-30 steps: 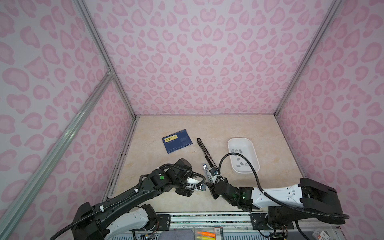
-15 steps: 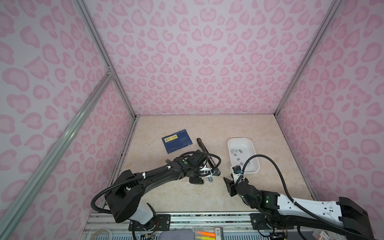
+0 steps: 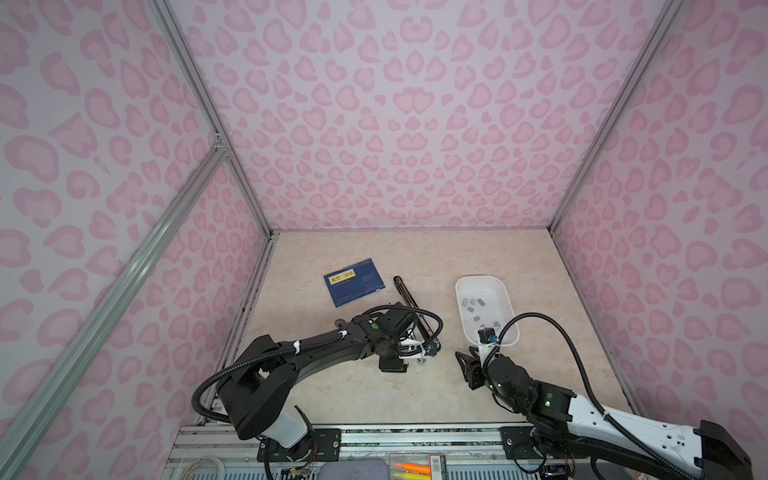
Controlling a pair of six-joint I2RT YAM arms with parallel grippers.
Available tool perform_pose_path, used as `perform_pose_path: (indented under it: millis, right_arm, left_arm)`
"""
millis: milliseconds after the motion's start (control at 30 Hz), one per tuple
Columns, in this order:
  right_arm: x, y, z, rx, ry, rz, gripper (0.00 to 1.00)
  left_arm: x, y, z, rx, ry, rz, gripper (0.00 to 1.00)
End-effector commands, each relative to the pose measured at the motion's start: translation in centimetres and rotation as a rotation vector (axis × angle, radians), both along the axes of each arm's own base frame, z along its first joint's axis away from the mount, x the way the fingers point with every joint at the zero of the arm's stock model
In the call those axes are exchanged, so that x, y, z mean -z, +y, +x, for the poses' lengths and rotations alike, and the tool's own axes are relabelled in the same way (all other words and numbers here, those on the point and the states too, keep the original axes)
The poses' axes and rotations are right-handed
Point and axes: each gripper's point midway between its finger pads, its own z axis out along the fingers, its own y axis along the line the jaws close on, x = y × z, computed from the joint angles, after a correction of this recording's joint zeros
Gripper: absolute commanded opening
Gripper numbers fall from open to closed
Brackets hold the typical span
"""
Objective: Load the staples into the stapler
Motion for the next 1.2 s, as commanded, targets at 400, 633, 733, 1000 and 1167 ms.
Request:
perform_pose_path:
  millis: [400, 633, 733, 1000, 1167]
  right_arm:
    - [-0.6, 0.4, -0.3, -0.027, -0.012, 0.047, 0.48]
    - [-0.7, 0.1, -0.4, -0.022, -0.019, 0.061, 0.49]
    - [-0.7, 0.3, -0.4, -0.025, -0.017, 0.067, 0.49]
    - [-0.8, 1.8, -0.7, -0.074, 0.011, 0.104, 0.48]
    - [-1.8, 4.6, -1.5, -0.174, 0.037, 0.225, 0.47]
  left_arm:
    - [1.8, 0.2, 0.1, 0.004, 0.046, 0.076, 0.47]
    - [2.3, 0.0, -0.4, 0.017, 0.083, 0.087, 0.37]
    - [2.1, -0.1, -0.4, 0.019, 0.090, 0.088, 0.29]
    - [-0.5, -1.1, -1.8, 0.068, 0.121, -0.010, 0.04]
    - [-2.8, -2.1, -2.5, 0.092, 0.120, -0.109, 0.04]
